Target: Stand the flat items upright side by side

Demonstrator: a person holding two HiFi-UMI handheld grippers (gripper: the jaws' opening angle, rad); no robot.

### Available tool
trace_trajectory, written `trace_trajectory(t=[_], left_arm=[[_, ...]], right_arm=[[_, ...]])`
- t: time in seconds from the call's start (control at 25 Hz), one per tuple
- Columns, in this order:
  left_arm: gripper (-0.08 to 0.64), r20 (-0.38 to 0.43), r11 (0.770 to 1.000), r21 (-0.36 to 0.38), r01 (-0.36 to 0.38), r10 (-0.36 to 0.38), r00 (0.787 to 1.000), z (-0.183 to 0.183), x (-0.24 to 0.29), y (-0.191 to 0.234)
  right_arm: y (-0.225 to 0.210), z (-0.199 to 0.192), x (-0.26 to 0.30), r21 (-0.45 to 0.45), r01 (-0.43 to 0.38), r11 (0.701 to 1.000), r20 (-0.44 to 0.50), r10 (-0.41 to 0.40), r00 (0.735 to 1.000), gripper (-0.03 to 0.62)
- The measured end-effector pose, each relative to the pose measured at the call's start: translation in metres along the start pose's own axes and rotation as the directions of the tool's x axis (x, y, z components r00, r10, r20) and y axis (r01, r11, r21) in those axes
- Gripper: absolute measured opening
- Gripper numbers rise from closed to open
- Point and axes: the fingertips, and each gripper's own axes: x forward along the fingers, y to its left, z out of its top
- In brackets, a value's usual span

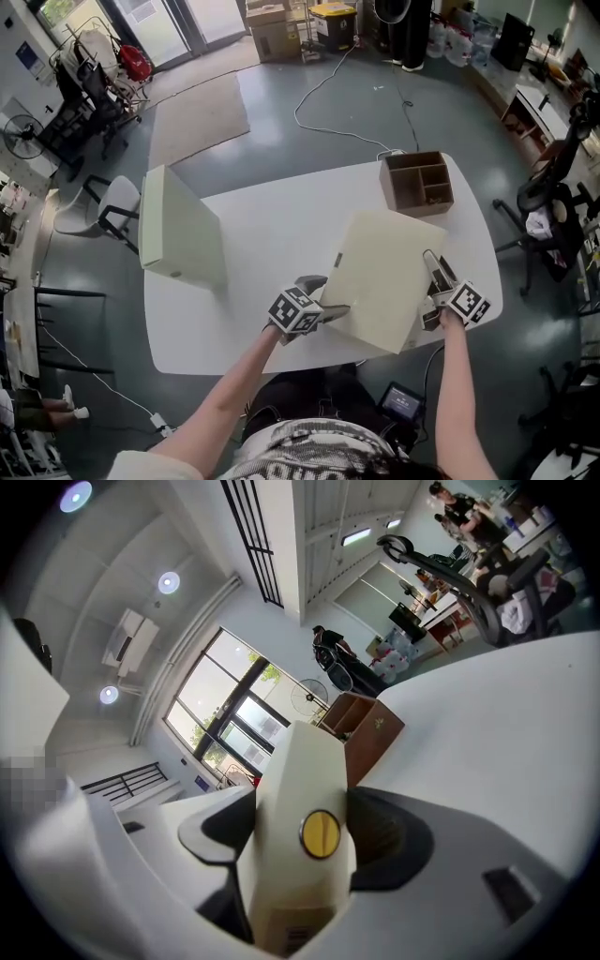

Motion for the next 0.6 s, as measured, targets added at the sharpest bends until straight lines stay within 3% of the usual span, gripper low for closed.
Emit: trace_trajectory(t=[0.2,0.4,0.6], left_arm=[[0.414,0.009,0.998,-0.041,0.052,-0.052,0.999,0.004,0.000,0.000],[0.414,0.011,0.999,0.033,0.027,-0.027,1.000,0.012,-0.007,0.000],[0.414,0.010,0.992,0.128,0.001,-0.002,1.000,0.022,-0.017,0.009]], right_arm=[[0.026,0.007,-0.003,-0.071,-0.035,0.997,0.014,0.036,0.999,0.302],[0.057,0.019,-0.009,-0.166,-0.070,0.984,0.049,0.079,0.996,0.302],[0.104,0.027,-0.018,-0.286,-0.110,0.952,0.066,0.135,0.989,0.304]])
